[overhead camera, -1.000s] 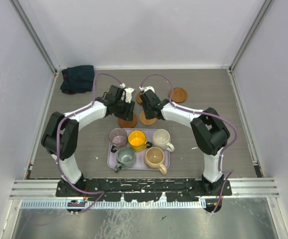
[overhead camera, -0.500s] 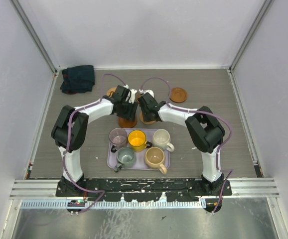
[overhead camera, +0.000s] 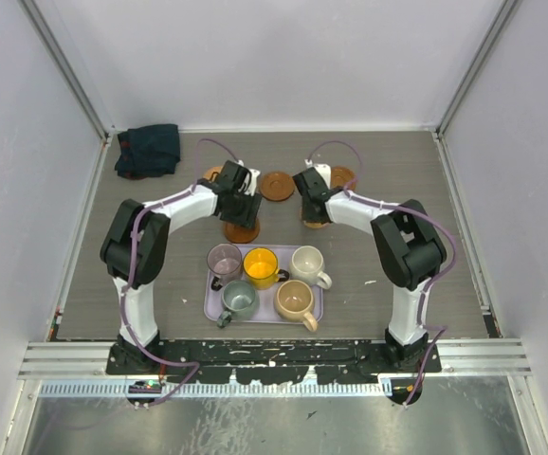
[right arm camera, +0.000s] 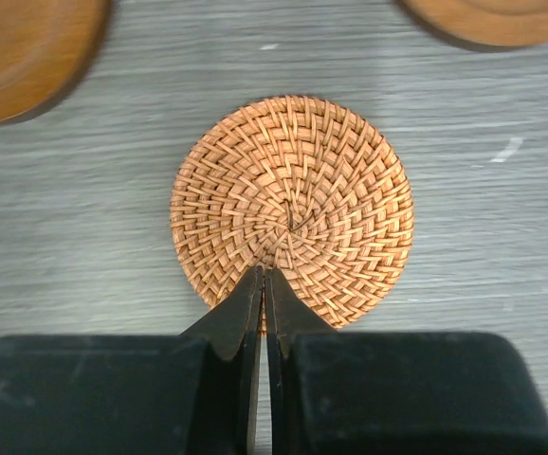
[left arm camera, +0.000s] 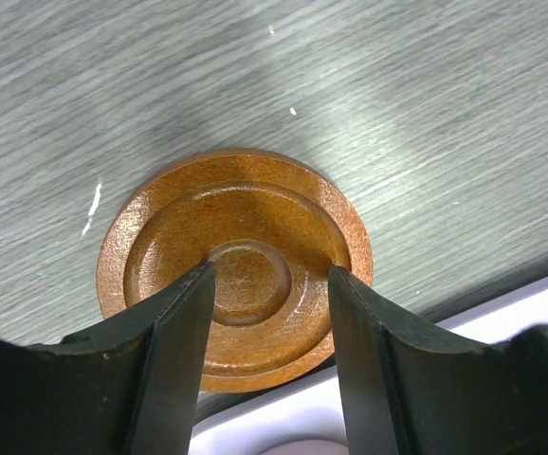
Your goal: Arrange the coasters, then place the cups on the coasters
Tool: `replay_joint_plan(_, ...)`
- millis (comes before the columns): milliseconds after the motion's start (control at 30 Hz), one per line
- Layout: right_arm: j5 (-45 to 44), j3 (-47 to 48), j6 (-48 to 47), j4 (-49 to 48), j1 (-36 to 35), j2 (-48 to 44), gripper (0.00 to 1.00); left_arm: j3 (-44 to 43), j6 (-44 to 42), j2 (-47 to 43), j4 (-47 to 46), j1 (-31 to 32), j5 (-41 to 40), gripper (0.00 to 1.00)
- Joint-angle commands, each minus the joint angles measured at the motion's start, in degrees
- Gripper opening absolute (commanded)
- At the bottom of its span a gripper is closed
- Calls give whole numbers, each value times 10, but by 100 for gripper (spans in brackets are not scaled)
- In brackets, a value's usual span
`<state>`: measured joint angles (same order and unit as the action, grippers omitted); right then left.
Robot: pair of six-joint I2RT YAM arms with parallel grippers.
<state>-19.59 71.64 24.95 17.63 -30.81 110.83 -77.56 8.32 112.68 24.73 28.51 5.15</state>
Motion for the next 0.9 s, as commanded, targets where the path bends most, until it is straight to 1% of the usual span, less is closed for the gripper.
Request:
replay_joint_plan(0,-28,-47,8,75,46,-5,9,23,-2,19,57,-38,-37,54)
replay_joint_plan(167,-33,-68,15,82,91,-14,6,38,5,6,57,-74,-20,54)
replay_joint_plan(267,-28,-80,19,84,123,-22,6,40,8,-2,65,-95,-23,54)
replay_joint_plan(500,-16,-78,15,84,190,-28,6,25,13,-2,101,-152,-16,55)
replay_joint_plan(700,0,-37,12,82,247,-1,7,-24,3,21,135,-193,-17,56)
replay_joint_plan(867,24,30,9,83,284,54,7,-100,-8,66,170,-227,-30,57)
